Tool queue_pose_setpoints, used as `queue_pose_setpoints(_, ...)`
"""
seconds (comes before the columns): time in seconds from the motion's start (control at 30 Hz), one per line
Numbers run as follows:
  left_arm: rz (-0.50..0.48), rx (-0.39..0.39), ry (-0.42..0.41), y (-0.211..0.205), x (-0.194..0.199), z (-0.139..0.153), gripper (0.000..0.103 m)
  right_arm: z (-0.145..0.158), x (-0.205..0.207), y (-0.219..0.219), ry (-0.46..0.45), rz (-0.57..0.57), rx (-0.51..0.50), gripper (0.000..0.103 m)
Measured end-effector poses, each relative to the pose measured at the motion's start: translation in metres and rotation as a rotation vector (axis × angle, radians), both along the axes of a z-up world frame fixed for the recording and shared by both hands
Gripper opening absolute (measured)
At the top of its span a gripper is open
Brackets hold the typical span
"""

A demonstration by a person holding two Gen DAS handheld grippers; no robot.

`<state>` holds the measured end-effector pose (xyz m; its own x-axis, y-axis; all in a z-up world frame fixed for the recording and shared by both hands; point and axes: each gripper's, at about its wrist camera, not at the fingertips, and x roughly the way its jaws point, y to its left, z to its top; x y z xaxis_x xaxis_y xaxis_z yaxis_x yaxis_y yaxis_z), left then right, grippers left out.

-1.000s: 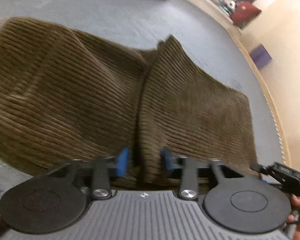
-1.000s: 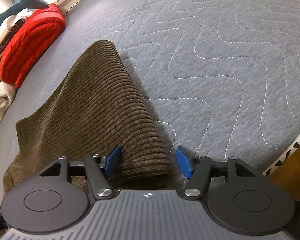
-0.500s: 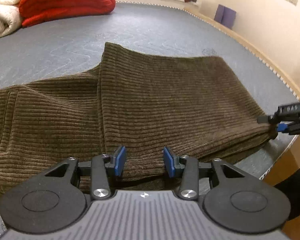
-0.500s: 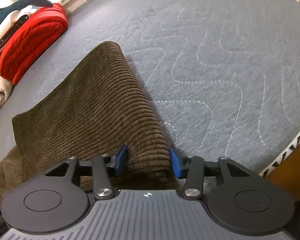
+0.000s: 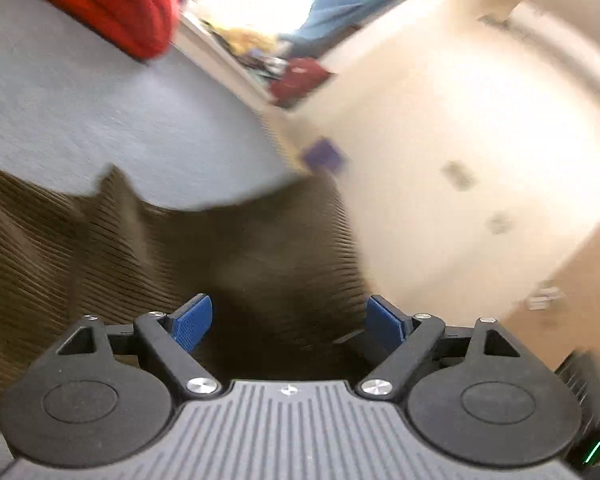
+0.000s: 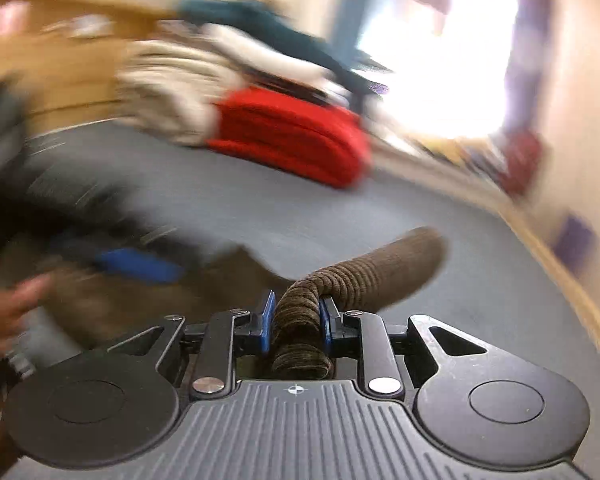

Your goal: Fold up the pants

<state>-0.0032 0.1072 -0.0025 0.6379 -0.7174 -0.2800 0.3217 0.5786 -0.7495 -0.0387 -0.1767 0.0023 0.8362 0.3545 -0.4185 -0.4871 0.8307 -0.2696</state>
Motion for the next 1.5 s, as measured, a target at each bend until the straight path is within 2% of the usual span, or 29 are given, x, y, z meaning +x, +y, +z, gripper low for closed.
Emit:
queue_pose_setpoints(0.07,-0.026,-0.033,0.02,0.004,-0.001,-0.002,0.088,-0.008,-0.021,0.027,-0.017,0.123,-0.047,0.024)
queue_pose_setpoints(0.2,0.026,0.01,0.074,0.016,0.005,-0.008,0.085,-0.027,-0.043,0.059,-0.016,0.284,-0.132,0.023)
queue_pose_setpoints(0.3,0.088,0.06,0.138,0.026,0.008,-0.016,0.054,-0.025,-0.045,0.067,-0.015,0.325,-0.131,0.022)
queue_pose_setpoints(0.33,0.102,0.078,0.163,0.028,0.009,-0.017,0.034,-0.023,-0.045,0.068,-0.016,0.327,-0.125,0.022)
queue_pose_setpoints(0.37,0.113,0.108,0.188,0.029,0.011,-0.021,0.028,-0.022,-0.041,0.068,-0.011,0.322,-0.114,0.022)
queue_pose_setpoints(0.5,0.13,0.203,0.186,0.03,0.014,-0.017,0.02,-0.021,-0.031,0.067,0.034,0.323,-0.096,0.022)
queue_pose_setpoints(0.57,0.139,0.216,0.185,0.035,0.016,-0.007,0.018,-0.021,-0.037,0.07,0.07,0.341,-0.092,0.025)
queue_pose_setpoints(0.67,0.188,0.231,0.173,0.061,0.019,0.013,0.018,-0.006,-0.037,0.065,0.123,0.361,0.046,0.038)
queue_pose_setpoints(0.7,0.204,0.227,0.161,0.075,0.018,0.022,0.018,0.002,-0.034,0.058,0.159,0.373,0.122,0.052)
queue_pose_setpoints(0.73,0.217,0.232,0.15,0.089,0.019,0.029,0.018,0.011,-0.03,0.047,0.2,0.382,0.208,0.061)
queue_pose_setpoints(0.83,0.259,0.276,0.14,0.144,0.014,0.053,0.018,0.024,-0.014,0.022,0.271,0.341,0.386,0.065)
queue_pose_setpoints(0.9,0.293,0.301,0.141,0.183,0.004,0.063,0.019,0.023,0.002,0.007,0.324,0.263,0.45,0.066)
queue_pose_setpoints(0.93,0.307,0.316,0.155,0.201,0.002,0.062,0.023,0.019,0.011,0.001,0.36,0.23,0.472,0.066)
queue_pose_setpoints(1.0,0.343,0.356,0.245,0.236,0.002,0.048,0.044,0.007,0.028,-0.007,0.45,0.161,0.5,0.066)
queue_pose_setpoints(1.03,0.375,0.374,0.306,0.25,0.002,0.04,0.072,0.001,0.035,-0.008,0.484,0.132,0.505,0.066)
queue_pose_setpoints(1.07,0.427,0.378,0.356,0.265,0.001,0.031,0.084,-0.004,0.042,-0.008,0.517,0.106,0.508,0.067)
queue_pose_setpoints(1.13,0.479,0.3,0.383,0.286,-0.004,0.019,0.084,-0.016,0.055,-0.005,0.583,0.064,0.52,0.069)
queue_pose_setpoints(1.17,0.481,0.23,0.398,0.292,-0.004,0.009,0.086,-0.021,0.06,-0.003,0.606,0.048,0.525,0.069)
queue_pose_setpoints(1.23,0.488,0.165,0.425,0.294,0.002,-0.008,0.089,-0.035,0.063,0.005,0.647,0.027,0.531,0.072)
queue_pose_setpoints(1.3,0.51,0.187,0.461,0.29,0.012,-0.024,0.092,-0.042,0.073,0.012,0.687,0.005,0.537,0.075)
queue_pose_setpoints(1.33,0.519,0.217,0.466,0.289,0.014,-0.03,0.097,-0.048,0.078,0.016,0.705,-0.013,0.539,0.077)
queue_pose_setpoints(1.4,0.517,0.253,0.488,0.283,0.024,-0.041,0.098,-0.056,0.092,0.026,0.726,-0.058,0.546,0.08)
queue_pose_setpoints(1.5,0.485,0.251,0.504,0.272,0.039,-0.062,0.098,-0.065,0.119,0.043,0.759,-0.117,0.557,0.084)
